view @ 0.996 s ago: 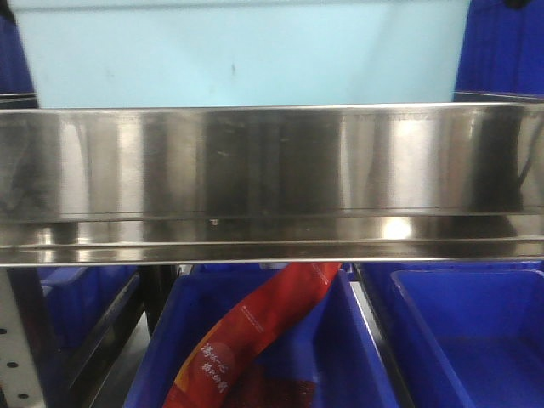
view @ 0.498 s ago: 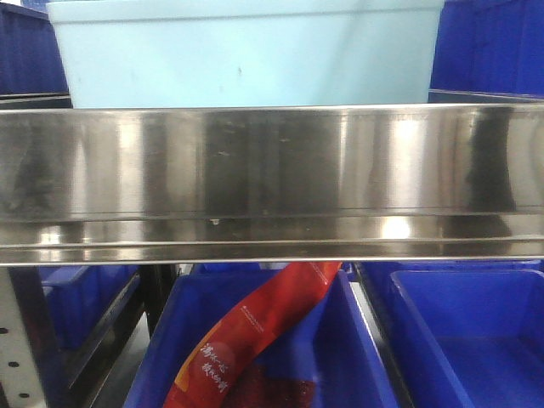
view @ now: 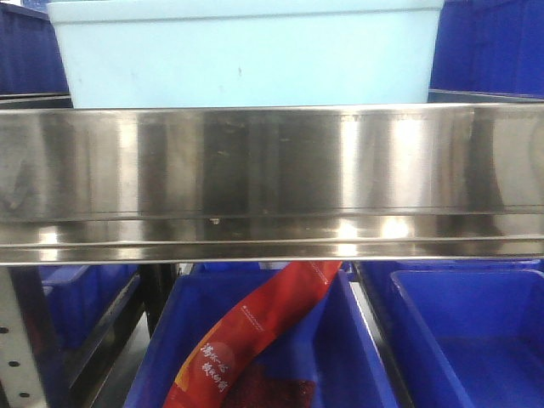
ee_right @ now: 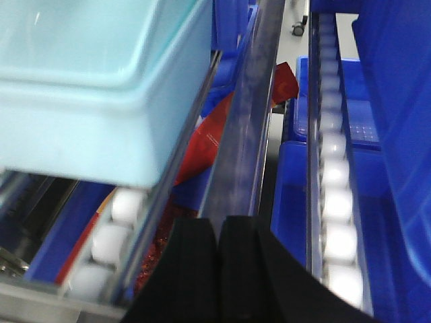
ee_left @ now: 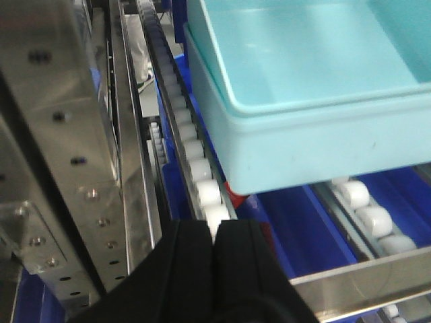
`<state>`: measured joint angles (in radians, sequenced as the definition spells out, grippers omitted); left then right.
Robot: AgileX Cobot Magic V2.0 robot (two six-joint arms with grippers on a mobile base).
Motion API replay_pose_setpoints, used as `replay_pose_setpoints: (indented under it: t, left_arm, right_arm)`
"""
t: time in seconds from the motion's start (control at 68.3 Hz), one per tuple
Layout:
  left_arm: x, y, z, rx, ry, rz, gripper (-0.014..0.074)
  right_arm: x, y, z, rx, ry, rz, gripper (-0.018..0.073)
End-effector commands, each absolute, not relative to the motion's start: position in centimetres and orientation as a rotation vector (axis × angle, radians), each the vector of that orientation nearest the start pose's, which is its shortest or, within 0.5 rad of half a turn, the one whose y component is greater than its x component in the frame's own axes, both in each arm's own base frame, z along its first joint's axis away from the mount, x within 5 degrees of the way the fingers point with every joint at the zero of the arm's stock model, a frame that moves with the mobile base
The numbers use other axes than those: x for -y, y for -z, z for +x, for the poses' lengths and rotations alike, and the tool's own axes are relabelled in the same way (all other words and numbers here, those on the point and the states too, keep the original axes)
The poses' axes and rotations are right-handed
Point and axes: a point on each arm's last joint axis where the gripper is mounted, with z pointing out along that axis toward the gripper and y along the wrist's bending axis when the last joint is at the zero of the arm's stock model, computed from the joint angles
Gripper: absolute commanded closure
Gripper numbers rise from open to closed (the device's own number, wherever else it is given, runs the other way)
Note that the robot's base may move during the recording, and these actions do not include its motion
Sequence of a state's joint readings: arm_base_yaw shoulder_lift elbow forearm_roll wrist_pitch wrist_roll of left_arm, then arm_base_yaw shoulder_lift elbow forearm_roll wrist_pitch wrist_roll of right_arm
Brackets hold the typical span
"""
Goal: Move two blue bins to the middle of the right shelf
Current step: 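Open both grippers and pull them back from the teal bin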
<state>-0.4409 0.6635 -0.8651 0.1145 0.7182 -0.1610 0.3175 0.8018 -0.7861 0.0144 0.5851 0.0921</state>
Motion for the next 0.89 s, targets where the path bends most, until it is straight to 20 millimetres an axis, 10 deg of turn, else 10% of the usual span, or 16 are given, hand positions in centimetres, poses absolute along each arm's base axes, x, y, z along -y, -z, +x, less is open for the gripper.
replay_pose_setpoints:
  t: [0.0, 0.278, 0.879]
  left_arm:
    - [3.9, -36.7, 9.7, -1.893, 0.282, 0.306, 0.0707]
    - [2.3, -32.2, 5.6, -1.596, 0.354, 0.279, 0.0707]
    - [1.7, -30.6, 4.1, -1.433, 0.387, 0.261, 0.0707]
  right_arm:
    - [-4.5, -33.1, 13.8, -1.998, -0.248, -0.242, 0.0721]
    - [-2.9, -28.9, 9.0, -1.809, -0.259, -0.236, 0.0721]
    - [-1.9, -30.1, 6.2, -1.57, -0.265, -0.219, 0.0721]
